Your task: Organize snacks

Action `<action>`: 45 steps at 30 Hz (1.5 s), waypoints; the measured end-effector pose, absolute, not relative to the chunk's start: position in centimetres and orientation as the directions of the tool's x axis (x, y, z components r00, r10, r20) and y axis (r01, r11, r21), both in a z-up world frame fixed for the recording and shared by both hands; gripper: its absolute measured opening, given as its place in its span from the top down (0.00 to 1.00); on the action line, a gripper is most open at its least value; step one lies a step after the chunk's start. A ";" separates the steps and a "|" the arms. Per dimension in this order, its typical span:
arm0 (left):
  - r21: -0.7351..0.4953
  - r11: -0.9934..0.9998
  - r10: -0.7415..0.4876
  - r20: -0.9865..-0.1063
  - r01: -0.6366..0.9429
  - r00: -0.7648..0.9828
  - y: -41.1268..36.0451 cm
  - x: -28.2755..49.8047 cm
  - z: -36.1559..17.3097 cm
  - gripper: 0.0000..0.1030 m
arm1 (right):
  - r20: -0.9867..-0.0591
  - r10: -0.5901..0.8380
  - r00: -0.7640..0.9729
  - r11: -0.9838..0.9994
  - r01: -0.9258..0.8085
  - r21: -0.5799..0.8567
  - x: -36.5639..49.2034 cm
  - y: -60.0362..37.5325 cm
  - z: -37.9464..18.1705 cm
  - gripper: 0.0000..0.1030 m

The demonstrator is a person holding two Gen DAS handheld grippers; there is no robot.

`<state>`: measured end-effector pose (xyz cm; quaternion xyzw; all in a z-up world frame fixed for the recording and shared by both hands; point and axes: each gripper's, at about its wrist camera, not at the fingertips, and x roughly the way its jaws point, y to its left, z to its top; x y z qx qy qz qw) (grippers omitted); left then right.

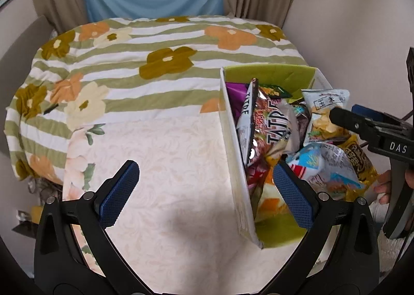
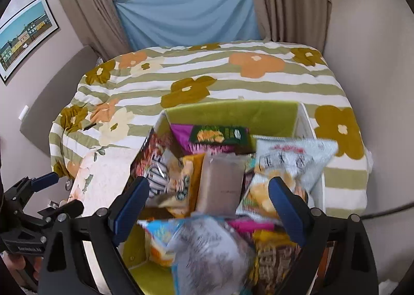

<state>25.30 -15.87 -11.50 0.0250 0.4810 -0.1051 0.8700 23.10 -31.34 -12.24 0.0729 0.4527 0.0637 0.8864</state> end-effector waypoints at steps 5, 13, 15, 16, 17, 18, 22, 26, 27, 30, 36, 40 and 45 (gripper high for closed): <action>-0.061 0.972 -0.180 -0.809 0.225 0.560 -15.0 23.0 -9.4 0.01 | -0.769 0.148 0.622 0.985 -0.021 0.173 20.2 -30.6 -10.3 0.11; -0.026 0.974 -0.179 -0.688 0.223 0.703 -11.8 16.2 -2.9 0.01 | -0.667 0.105 0.737 0.989 -0.006 0.148 13.0 -27.6 -4.7 0.11; -0.014 0.976 -0.172 -0.660 0.217 0.731 -10.9 14.3 -1.7 0.01 | -0.638 0.080 0.766 0.992 0.003 0.128 10.3 -26.4 -3.4 0.11; -0.007 0.977 -0.168 -0.641 0.213 0.749 -10.3 13.0 -1.0 0.00 | -0.627 0.070 0.776 0.993 0.007 0.120 9.3 -25.9 -2.9 0.11; -0.002 0.978 -0.164 -0.622 0.208 0.766 -9.7 11.7 -0.4 0.00 | -0.614 0.063 0.786 0.993 0.010 0.116 8.2 -25.4 -2.4 0.11; 0.002 0.980 -0.158 -0.608 0.201 0.778 -9.2 10.6 0.0 0.00 | -0.602 0.053 0.796 0.994 0.017 0.110 7.0 -24.8 -2.0 0.08; 0.010 0.984 -0.138 -0.571 0.175 0.809 -7.6 6.8 0.9 0.00 | -0.572 0.005 0.820 0.996 0.049 0.079 3.1 -23.0 -1.1 0.01; 0.010 0.988 -0.124 -0.555 0.155 0.823 -6.4 3.5 0.9 0.00 | -0.556 -0.022 0.831 0.996 0.066 0.060 -0.1 -21.7 -1.1 0.01; 0.007 0.988 -0.125 -0.555 0.155 0.823 -6.0 2.6 0.7 0.00 | -0.552 -0.034 0.833 0.996 0.073 0.047 -0.9 -21.2 -1.2 0.01; 0.013 0.989 -0.117 -0.558 0.150 0.821 -5.6 1.0 0.2 0.00 | -0.545 -0.065 0.836 0.996 0.086 0.013 -2.4 -19.9 -1.7 0.01; 0.000 0.991 -0.109 -0.561 0.132 0.820 -4.3 -0.6 0.0 0.00 | -0.553 -0.067 0.830 0.995 0.097 0.025 -4.2 -18.8 -2.6 0.01; 0.002 0.991 -0.112 -0.552 0.136 0.826 -4.0 -0.9 0.1 0.00 | -0.555 -0.076 0.829 0.994 0.109 0.027 -4.8 -18.6 -2.6 0.01; 0.004 0.989 -0.122 -0.546 0.148 0.829 -4.1 -0.8 0.3 0.00 | -0.547 -0.089 0.832 0.993 0.119 0.018 -5.1 -18.3 -2.3 0.01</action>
